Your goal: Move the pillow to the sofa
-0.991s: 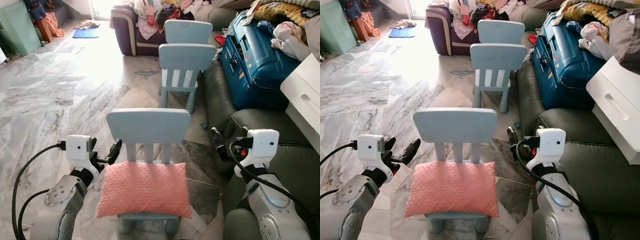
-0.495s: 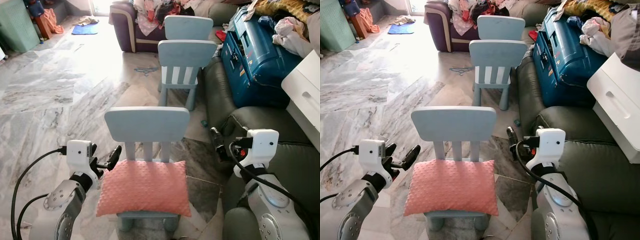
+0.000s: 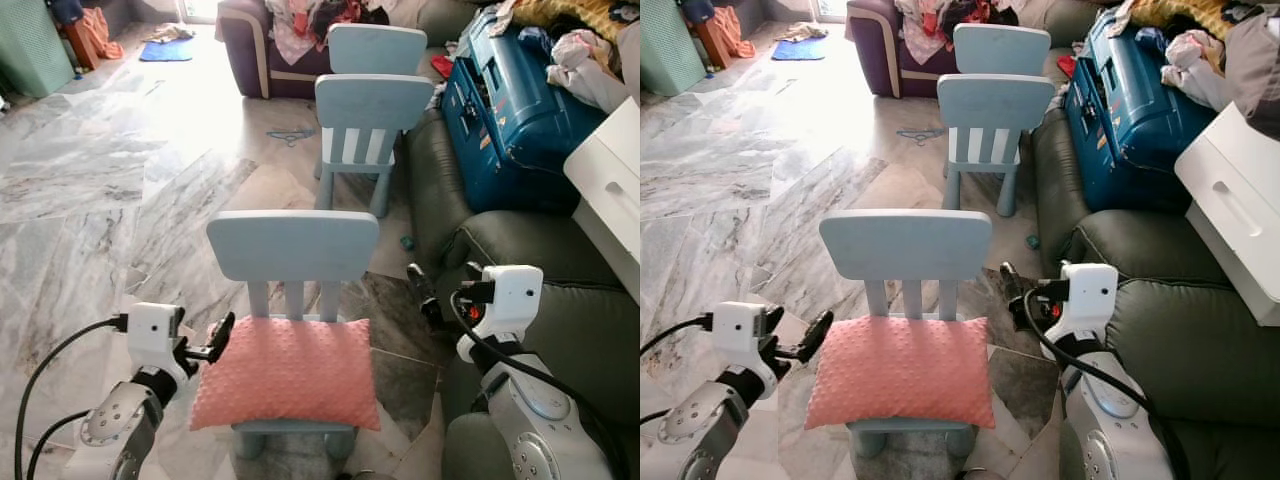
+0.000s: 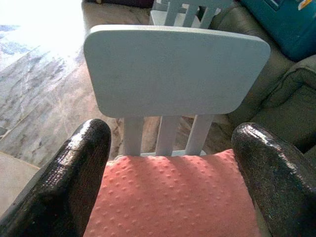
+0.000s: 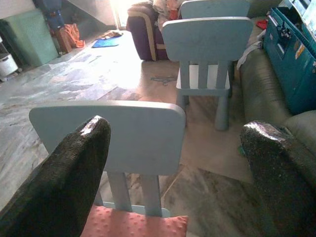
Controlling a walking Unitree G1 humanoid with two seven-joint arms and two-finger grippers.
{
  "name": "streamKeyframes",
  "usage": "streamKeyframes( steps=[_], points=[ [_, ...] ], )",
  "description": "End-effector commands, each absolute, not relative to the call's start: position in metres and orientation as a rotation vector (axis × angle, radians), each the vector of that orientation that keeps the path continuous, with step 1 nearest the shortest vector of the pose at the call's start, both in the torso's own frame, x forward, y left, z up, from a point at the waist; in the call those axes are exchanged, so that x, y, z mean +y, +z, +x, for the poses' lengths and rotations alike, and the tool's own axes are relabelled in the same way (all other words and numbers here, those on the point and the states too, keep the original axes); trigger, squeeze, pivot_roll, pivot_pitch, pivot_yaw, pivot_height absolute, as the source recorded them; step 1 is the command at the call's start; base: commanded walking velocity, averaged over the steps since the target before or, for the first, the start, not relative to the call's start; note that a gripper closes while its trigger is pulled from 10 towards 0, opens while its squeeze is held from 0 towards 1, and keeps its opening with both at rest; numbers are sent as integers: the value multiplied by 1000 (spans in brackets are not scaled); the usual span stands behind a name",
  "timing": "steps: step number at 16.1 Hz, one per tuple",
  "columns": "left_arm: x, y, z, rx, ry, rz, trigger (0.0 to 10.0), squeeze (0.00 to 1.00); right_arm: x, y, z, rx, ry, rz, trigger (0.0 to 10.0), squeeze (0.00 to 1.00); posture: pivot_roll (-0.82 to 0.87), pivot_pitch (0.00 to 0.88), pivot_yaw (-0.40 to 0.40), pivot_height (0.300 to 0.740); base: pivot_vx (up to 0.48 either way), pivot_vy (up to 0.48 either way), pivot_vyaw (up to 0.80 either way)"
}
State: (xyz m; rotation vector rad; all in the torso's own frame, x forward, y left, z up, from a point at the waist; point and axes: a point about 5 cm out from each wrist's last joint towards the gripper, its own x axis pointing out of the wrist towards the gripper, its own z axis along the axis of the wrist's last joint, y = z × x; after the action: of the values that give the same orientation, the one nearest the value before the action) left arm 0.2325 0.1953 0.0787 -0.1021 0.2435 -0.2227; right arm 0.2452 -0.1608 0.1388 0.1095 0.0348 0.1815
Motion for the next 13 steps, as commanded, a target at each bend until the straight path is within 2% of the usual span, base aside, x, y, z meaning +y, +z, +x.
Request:
streamKeyframes(
  steps=[1,4,13],
  points=[
    [194,81,232,230,-235,-100,10000,0,-159,141,243,33,197,108,10000,0,-127,162,-23,740,0,0,0],
    [184,87,237,211,-282,-110,10000,0,-158,141,242,39,204,117,10000,0,-128,171,-24,740,0,0,0],
    [185,97,243,167,-266,-98,10000,0,-155,142,241,40,209,124,10000,0,-129,182,-20,740,0,0,0]
  ],
)
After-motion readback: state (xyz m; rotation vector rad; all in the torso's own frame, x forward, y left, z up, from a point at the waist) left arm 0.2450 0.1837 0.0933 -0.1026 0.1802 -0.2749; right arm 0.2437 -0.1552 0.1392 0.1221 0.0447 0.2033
